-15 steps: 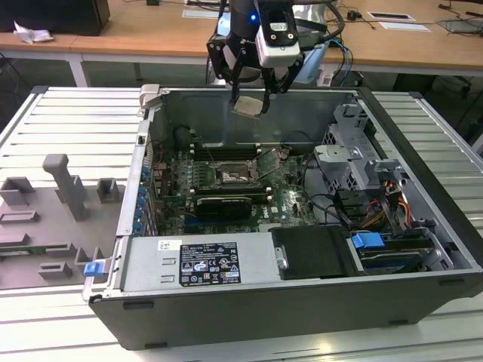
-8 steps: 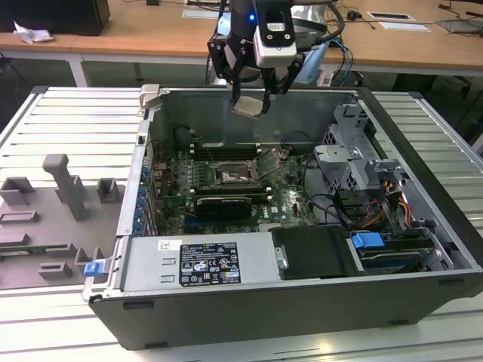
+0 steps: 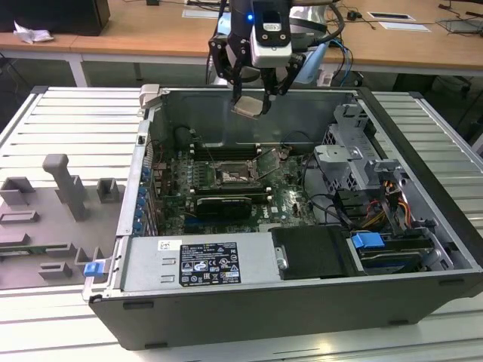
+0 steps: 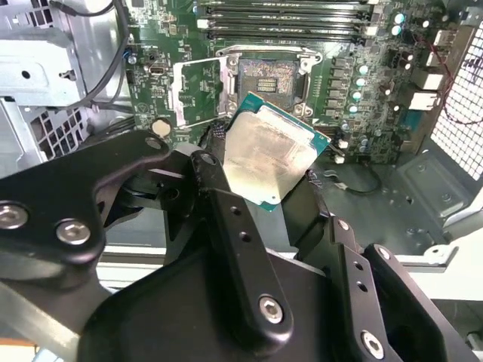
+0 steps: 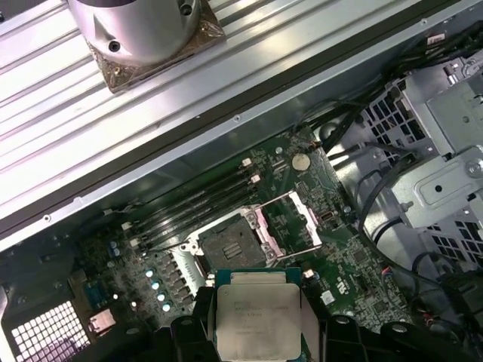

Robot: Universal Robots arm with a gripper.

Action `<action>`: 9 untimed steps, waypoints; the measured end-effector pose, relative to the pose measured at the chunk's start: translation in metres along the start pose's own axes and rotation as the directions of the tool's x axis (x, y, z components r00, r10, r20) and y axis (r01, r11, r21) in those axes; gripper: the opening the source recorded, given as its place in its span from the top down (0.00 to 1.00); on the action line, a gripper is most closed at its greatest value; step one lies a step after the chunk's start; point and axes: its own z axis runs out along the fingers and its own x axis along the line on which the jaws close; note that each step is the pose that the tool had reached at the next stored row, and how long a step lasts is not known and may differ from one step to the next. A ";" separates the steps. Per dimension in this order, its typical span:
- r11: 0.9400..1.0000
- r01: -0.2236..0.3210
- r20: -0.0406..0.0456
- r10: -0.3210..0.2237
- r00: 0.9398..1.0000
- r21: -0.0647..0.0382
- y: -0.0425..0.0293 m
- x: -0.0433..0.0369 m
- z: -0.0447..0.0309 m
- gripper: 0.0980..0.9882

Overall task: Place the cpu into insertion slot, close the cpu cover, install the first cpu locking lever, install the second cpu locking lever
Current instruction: 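Place the cpu into insertion slot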

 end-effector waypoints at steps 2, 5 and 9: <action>1.000 -0.017 0.002 0.017 1.000 0.000 0.0000 0.0000 0.0001 0.50; 0.999 -0.034 0.003 0.034 0.999 -0.001 0.0000 0.0000 0.0001 0.50; 0.998 -0.060 0.005 0.060 0.998 -0.001 0.0000 0.0000 0.0001 0.50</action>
